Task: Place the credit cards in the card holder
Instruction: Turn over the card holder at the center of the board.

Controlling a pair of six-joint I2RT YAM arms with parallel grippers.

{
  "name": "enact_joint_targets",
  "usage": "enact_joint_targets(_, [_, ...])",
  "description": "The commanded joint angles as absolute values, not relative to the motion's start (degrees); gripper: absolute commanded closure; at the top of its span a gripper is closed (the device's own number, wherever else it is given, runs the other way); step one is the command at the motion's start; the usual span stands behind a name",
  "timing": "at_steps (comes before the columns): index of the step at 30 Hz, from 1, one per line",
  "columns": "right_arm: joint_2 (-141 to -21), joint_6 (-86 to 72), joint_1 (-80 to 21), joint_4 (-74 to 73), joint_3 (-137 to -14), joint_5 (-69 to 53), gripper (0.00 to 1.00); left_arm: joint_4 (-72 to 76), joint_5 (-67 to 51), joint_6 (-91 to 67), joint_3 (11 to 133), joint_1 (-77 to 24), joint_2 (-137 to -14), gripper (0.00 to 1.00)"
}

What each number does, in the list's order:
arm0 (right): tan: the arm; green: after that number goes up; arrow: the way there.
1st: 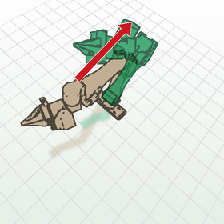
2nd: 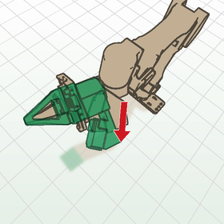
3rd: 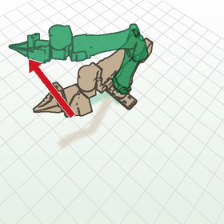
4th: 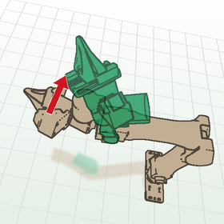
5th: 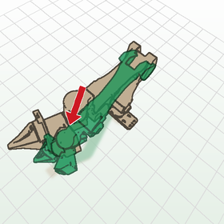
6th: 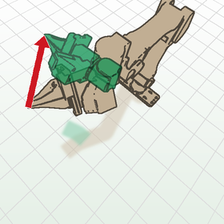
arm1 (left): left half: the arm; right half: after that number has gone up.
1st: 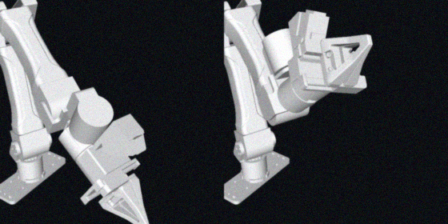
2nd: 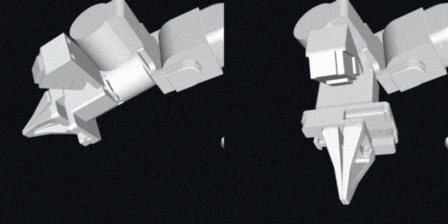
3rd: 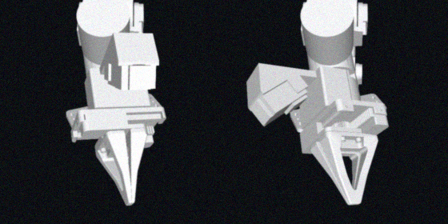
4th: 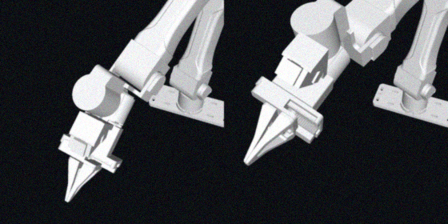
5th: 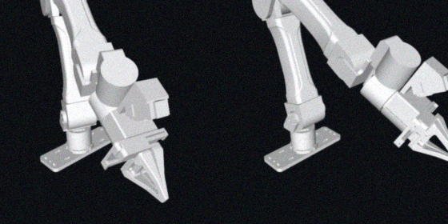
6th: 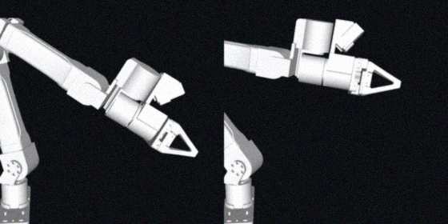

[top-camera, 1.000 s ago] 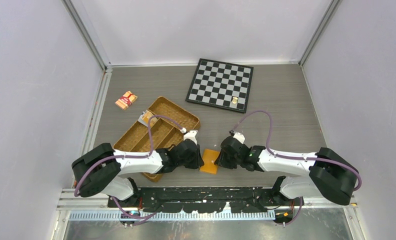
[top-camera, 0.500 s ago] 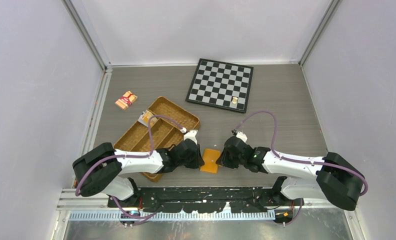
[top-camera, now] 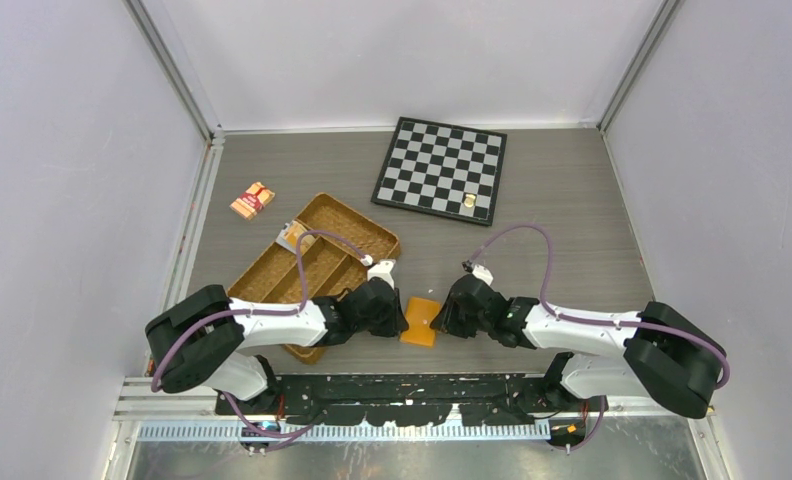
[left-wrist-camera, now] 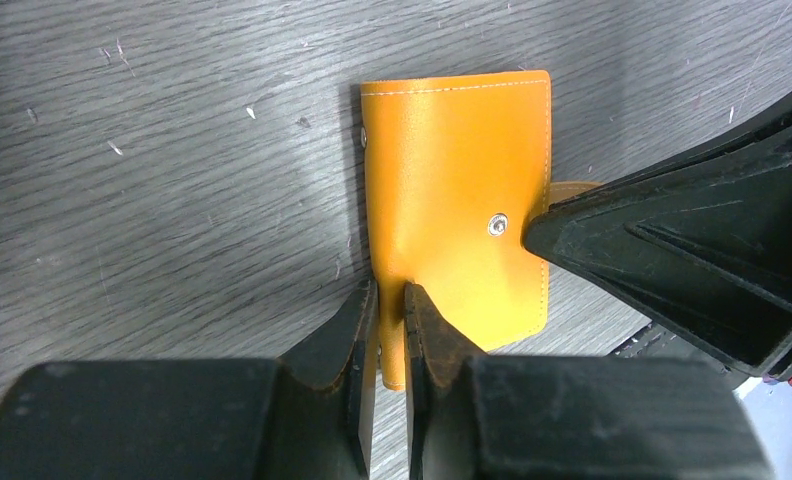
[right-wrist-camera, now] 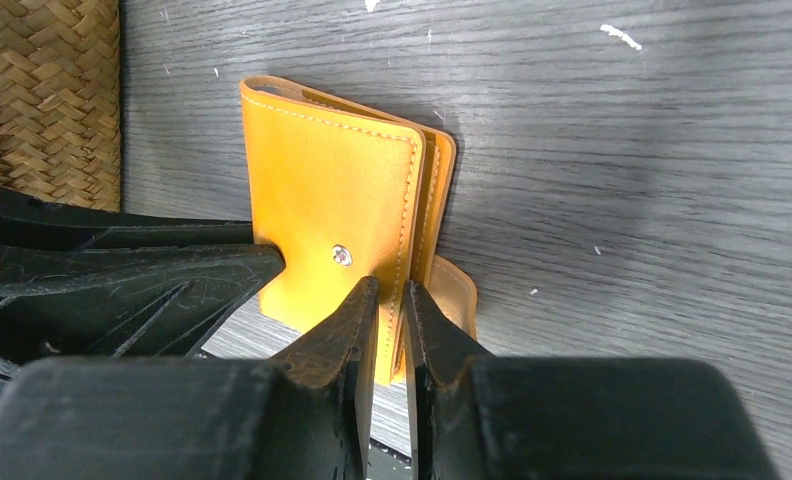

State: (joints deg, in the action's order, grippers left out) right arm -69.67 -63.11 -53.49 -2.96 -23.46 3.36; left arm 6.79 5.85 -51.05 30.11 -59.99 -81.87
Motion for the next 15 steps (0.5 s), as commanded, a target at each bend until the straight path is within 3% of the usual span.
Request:
enact_joint_targets(1, [-71.95,-63.98,-54.09,9.36,-23.07,-0.72,0.8,6.19,5.21,-51.15,29.44,-60.35,-85.93,1.0])
enact_joint_targets(15, [-72.37,-64.02,-54.13,16.92,-21.31,-3.8,0.79,6.94,4.57,-51.32,29.66,-60.31,-86.88,1.0])
